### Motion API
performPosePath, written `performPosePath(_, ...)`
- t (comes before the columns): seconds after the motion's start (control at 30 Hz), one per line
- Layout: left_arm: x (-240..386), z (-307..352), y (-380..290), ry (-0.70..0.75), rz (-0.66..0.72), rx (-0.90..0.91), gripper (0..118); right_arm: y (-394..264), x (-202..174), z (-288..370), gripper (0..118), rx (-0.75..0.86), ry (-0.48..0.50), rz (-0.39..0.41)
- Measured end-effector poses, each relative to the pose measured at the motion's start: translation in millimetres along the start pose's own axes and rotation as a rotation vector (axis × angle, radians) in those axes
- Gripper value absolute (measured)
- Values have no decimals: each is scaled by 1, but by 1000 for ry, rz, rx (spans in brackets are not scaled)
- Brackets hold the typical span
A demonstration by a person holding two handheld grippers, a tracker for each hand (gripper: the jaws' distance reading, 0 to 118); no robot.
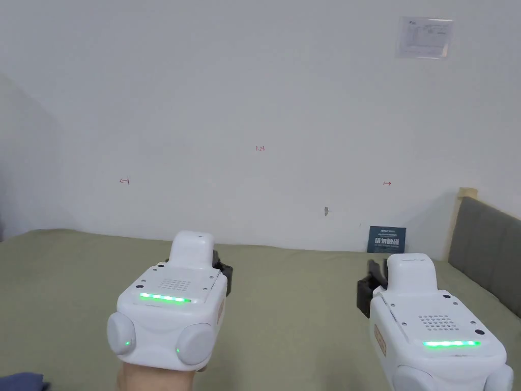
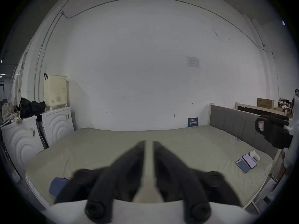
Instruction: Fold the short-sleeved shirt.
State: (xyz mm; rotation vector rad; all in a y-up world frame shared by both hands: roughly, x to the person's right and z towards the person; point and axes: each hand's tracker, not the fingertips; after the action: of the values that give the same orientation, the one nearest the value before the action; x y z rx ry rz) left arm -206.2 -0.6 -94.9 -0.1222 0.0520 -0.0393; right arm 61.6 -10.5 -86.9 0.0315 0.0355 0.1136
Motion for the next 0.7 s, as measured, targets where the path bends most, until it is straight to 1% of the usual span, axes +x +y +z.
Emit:
performPosePath(0.03, 0, -1, 0, 8, -4, 2, 107, 1, 0, -3, 118, -1, -6, -6)
performPosePath(0.07, 0, -5, 0, 12, -12, -5, 118, 1, 0, -7, 114, -14, -15, -9)
performPosePath(0.1, -1, -7, -1, 23, -19, -15, 118, -2, 3, -1, 118, 104, -72, -7)
performPosePath(0.13, 9, -3, -3, 25, -27, 16, 118, 10, -3, -8, 117, 51, -37, -15)
performPosePath(0.2, 27, -4, -2, 33, -33, 21, 118, 16, -6, -14, 118, 39, -32, -14)
performPosePath(0.23, 11, 1, -1, 42, -36, 19, 118, 18, -8, -16, 118, 35, -23, -16)
performPosePath(0.27, 12, 2, -1, 39, -31, 27, 118, 5, 3, 2, 118, 28, -19, -18)
performPosePath(0.33, 17, 3, 2, 35, -21, 41, 118, 3, 5, 6, 118, 24, -23, -16)
performPosePath(0.37, 2, 0, -1, 31, -19, 38, 118, 3, 7, 9, 118, 22, -14, -18)
performPosePath(0.43, 4, 0, 0, 28, -25, 36, 118, 3, 5, 1, 118, 31, 13, -29)
performPosePath(0.47, 5, 0, 0, 29, -26, 34, 118, 2, 4, 3, 118, 42, 6, -28)
performPosePath(0.53, -1, 0, 1, 28, -20, 34, 118, 3, 3, 2, 118, 57, 14, -4)
performPosePath(0.6, -3, 0, 2, 30, -11, 39, 118, 5, 2, 5, 118, 34, 7, 18)
performPosePath(0.7, -8, 4, 4, 43, -6, 44, 118, 4, 8, 3, 118, 6, 41, -5)
